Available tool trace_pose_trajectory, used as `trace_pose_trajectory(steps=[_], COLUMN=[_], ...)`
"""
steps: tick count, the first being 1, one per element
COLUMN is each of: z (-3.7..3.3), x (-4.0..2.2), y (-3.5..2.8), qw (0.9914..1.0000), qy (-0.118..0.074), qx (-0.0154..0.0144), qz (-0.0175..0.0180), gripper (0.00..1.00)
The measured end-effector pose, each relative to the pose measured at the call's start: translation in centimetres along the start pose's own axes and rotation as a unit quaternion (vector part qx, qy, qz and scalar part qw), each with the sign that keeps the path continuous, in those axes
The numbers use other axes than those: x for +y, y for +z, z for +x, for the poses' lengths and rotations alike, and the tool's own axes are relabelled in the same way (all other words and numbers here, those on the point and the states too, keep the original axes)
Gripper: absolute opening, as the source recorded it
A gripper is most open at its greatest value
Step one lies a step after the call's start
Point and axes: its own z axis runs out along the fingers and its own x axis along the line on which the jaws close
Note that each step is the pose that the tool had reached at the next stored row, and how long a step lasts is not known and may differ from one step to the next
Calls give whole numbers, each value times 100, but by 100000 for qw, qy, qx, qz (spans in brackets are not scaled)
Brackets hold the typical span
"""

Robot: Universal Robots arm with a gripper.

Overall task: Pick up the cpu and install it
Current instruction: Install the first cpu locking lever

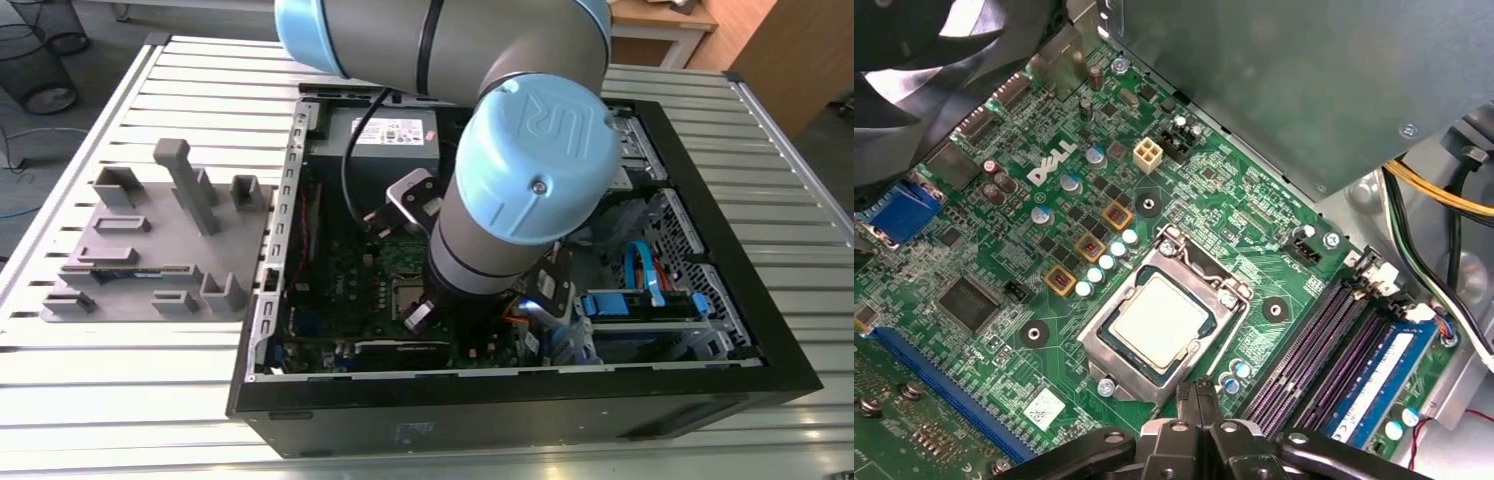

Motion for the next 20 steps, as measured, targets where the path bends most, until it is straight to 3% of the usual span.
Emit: trace_pose_trajectory(steps=[15, 20], z=[-78, -73], x=[-70, -76], y=[12, 40], qw=[100000, 99999], qy=[13, -1], qx=[-38, -287], qz=[-48, -381], gripper=[11, 11])
